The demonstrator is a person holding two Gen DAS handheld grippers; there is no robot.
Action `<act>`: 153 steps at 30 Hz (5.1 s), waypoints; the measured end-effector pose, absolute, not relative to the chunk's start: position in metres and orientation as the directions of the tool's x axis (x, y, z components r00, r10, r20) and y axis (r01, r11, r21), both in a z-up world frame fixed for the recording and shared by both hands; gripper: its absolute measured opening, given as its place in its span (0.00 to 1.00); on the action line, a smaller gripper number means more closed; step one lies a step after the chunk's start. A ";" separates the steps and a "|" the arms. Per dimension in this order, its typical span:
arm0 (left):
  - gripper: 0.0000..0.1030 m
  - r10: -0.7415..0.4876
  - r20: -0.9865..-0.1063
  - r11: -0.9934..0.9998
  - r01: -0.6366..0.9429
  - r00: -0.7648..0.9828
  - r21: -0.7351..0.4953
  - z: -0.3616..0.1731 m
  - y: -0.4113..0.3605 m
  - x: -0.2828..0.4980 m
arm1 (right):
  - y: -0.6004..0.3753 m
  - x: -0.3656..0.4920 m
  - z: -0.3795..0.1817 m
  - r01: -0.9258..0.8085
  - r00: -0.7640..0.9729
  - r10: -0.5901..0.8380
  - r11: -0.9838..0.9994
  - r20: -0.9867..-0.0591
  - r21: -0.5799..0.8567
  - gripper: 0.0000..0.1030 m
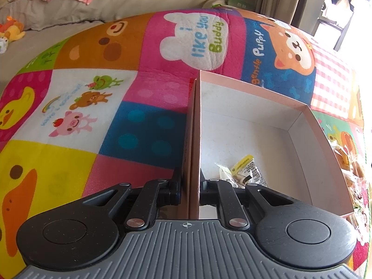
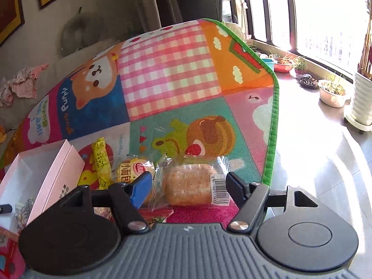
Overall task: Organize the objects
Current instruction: 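Grasp the bagged bread loaf with the right gripper, then carry the bread loaf into the pink box and release it, then move the right gripper back over the remaining snacks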
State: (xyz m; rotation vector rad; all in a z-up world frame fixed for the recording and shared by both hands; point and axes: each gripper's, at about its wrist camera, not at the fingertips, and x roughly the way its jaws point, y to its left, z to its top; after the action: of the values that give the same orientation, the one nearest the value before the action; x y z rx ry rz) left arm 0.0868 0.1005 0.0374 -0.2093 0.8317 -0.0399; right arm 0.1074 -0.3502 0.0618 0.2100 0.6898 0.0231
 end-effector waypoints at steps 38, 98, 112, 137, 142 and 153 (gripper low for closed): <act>0.13 -0.131 -0.736 0.979 -0.032 0.664 -0.202 0.038 0.100 0.089 | -0.343 0.165 0.038 0.050 0.654 0.108 0.981 -0.749 0.185 0.56; 0.13 -0.120 -0.764 0.983 -0.034 0.634 -0.182 0.030 0.098 0.092 | -0.250 -0.015 0.030 -0.094 0.733 0.200 0.976 -0.651 0.195 0.60; 0.13 -0.119 -0.767 0.983 -0.036 0.631 -0.182 0.030 0.097 0.091 | -0.216 0.007 0.023 -0.145 0.750 0.147 0.988 -0.645 0.056 0.46; 0.13 -0.120 -0.764 0.980 -0.045 0.634 -0.191 0.030 0.098 0.090 | -0.220 -0.021 0.033 -0.257 0.747 0.205 0.966 -0.632 0.008 0.40; 0.13 -0.123 -0.763 0.980 -0.045 0.634 -0.195 0.030 0.098 0.090 | -0.231 0.006 0.026 -0.188 0.722 0.199 0.978 -0.663 0.089 0.40; 0.13 -0.122 -0.762 0.980 -0.046 0.636 -0.195 0.030 0.098 0.089 | -0.248 -0.033 0.027 -0.282 0.634 0.273 0.953 -0.723 0.112 0.32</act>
State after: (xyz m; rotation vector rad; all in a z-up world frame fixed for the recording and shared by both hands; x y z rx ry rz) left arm 0.0892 0.0980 0.0298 -0.2042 0.8826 -0.0440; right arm -0.0325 -0.2483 0.0269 -0.0118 0.8249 0.3170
